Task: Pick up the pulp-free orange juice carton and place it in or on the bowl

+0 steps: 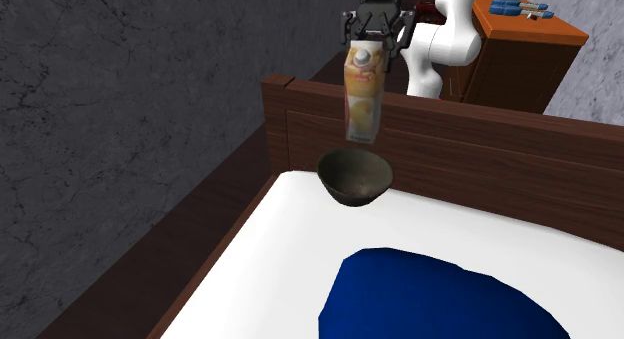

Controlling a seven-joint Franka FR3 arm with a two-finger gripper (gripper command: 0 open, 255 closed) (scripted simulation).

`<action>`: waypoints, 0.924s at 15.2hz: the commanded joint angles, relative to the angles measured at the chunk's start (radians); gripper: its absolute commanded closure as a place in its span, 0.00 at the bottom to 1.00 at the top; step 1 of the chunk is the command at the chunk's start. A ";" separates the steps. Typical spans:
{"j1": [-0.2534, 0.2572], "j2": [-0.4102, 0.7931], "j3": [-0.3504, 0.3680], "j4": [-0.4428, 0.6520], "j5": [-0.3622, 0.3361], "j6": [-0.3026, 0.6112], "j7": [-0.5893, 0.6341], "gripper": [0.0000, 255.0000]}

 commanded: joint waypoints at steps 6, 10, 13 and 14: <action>0.005 0.018 0.000 -0.082 0.012 0.101 -0.016 1.00; 0.009 0.034 0.000 -0.123 0.020 0.158 -0.026 1.00; 0.012 0.050 -0.001 -0.152 0.028 0.202 -0.034 1.00; 0.014 0.055 -0.002 -0.161 0.030 0.217 -0.037 1.00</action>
